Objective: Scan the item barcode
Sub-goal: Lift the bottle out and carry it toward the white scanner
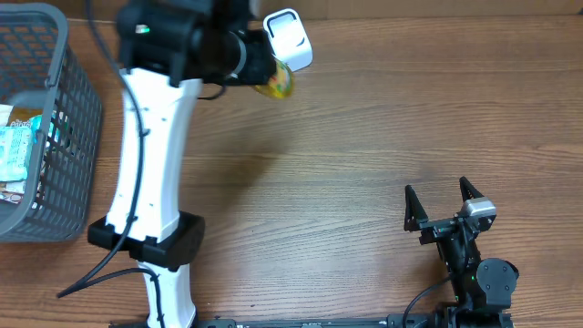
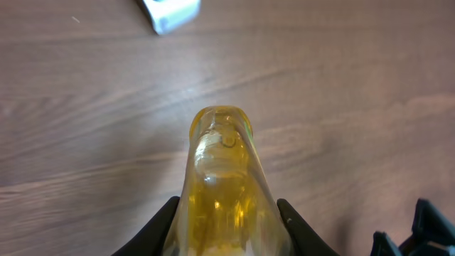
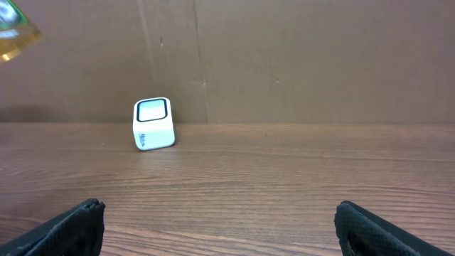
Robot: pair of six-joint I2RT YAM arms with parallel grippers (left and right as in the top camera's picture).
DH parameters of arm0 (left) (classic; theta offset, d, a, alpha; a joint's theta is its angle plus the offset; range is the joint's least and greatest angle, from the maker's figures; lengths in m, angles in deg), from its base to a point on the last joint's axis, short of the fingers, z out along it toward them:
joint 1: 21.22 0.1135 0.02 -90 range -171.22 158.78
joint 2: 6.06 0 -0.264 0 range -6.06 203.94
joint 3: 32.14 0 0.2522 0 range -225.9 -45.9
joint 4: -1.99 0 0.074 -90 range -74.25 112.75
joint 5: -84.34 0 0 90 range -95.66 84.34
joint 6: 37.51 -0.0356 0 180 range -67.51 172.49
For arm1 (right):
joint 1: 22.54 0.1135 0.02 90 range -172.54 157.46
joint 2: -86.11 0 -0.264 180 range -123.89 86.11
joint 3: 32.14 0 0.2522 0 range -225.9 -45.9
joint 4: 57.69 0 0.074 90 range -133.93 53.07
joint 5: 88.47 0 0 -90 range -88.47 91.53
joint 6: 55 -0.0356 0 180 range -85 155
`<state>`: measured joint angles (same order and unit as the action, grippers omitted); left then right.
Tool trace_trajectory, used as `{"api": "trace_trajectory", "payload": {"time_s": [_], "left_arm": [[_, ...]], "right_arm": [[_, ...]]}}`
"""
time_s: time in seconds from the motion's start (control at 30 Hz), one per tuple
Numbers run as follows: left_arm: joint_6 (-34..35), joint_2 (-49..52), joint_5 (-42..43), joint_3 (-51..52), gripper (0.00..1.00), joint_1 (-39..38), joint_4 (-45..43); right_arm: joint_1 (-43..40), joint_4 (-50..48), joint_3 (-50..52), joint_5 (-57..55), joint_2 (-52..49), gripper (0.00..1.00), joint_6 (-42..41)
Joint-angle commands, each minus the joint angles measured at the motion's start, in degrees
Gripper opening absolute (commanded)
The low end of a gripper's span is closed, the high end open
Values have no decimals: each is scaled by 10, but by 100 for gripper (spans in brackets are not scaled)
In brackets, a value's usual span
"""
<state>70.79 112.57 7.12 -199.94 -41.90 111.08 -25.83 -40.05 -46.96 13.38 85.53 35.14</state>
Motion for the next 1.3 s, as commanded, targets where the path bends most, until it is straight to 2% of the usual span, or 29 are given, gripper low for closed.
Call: {"api": "trace_trajectory", "payload": {"time_s": [0.0,0.2,0.43,0.7,0.93,1.27], "left_arm": [[12,-13,-5,44,4,-27,-27],[35,-13,-13,140,4,-59,-90],[144,-12,-59,218,4,-64,-128],[179,-12,-104,291,4,-75,-163],[185,-10,-120,334,4,-99,-212],[243,18,-144,340,4,-157,-262]], "right_arm": [[-2,-3,6,2,4,100,-2],[-2,-3,6,2,4,100,-2],[-2,-3,6,3,4,100,-2],[-2,-3,6,3,4,100,-2],[-2,-3,6,2,4,100,-2],[-2,-3,6,2,4,100,-2]]}}
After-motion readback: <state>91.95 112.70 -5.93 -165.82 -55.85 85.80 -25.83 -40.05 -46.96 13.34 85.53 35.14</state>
